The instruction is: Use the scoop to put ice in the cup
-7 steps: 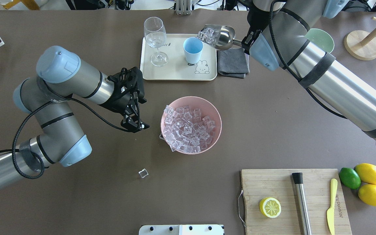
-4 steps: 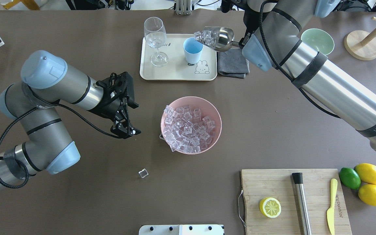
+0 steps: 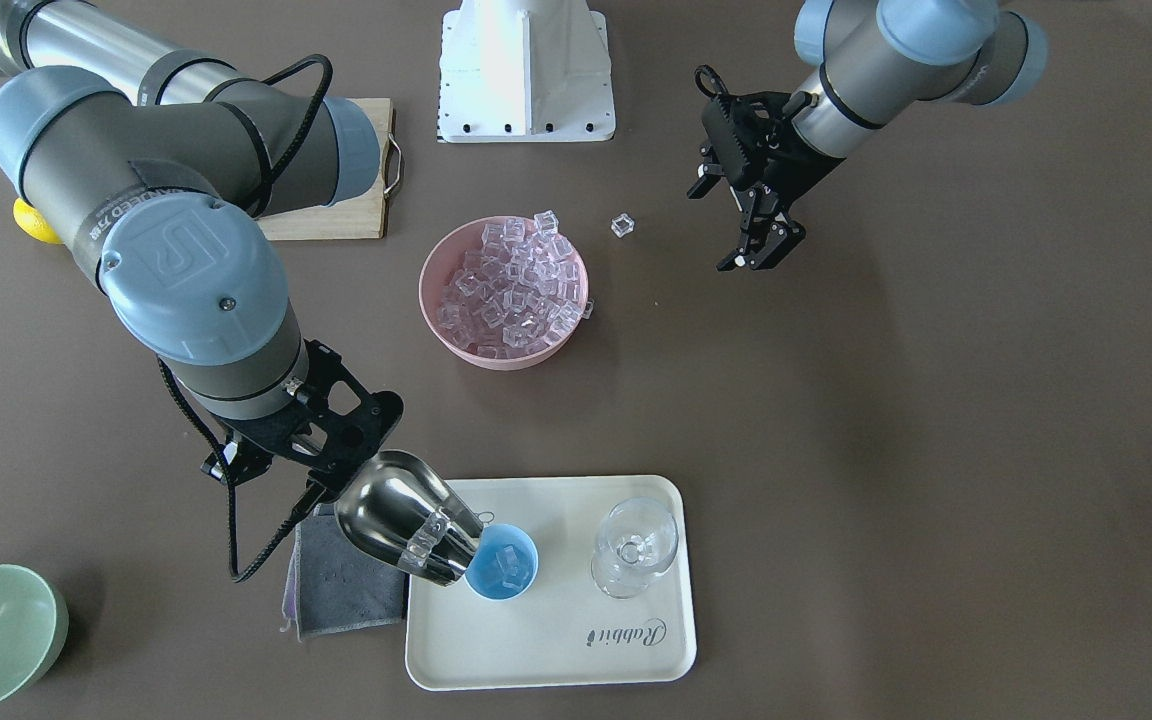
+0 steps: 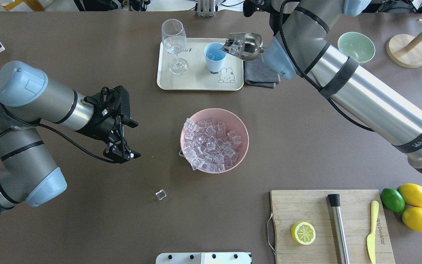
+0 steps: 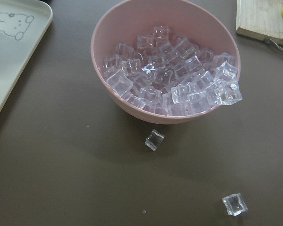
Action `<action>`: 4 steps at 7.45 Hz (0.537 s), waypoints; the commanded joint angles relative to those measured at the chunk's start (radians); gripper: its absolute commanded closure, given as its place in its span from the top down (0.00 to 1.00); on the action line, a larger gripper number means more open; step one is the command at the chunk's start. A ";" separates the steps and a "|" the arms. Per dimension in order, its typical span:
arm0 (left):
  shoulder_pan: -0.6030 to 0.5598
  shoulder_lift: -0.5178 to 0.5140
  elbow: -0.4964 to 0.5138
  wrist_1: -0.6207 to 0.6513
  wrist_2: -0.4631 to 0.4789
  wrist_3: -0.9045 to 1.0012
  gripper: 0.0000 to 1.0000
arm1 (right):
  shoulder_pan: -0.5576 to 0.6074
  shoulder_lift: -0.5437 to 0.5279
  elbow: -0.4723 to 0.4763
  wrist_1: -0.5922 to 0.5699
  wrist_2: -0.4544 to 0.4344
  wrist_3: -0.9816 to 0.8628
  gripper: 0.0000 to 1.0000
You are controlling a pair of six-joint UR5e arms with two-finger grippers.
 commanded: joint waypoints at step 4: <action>-0.392 0.171 0.000 0.146 -0.213 0.088 0.99 | -0.035 0.085 -0.056 -0.090 -0.111 -0.067 0.00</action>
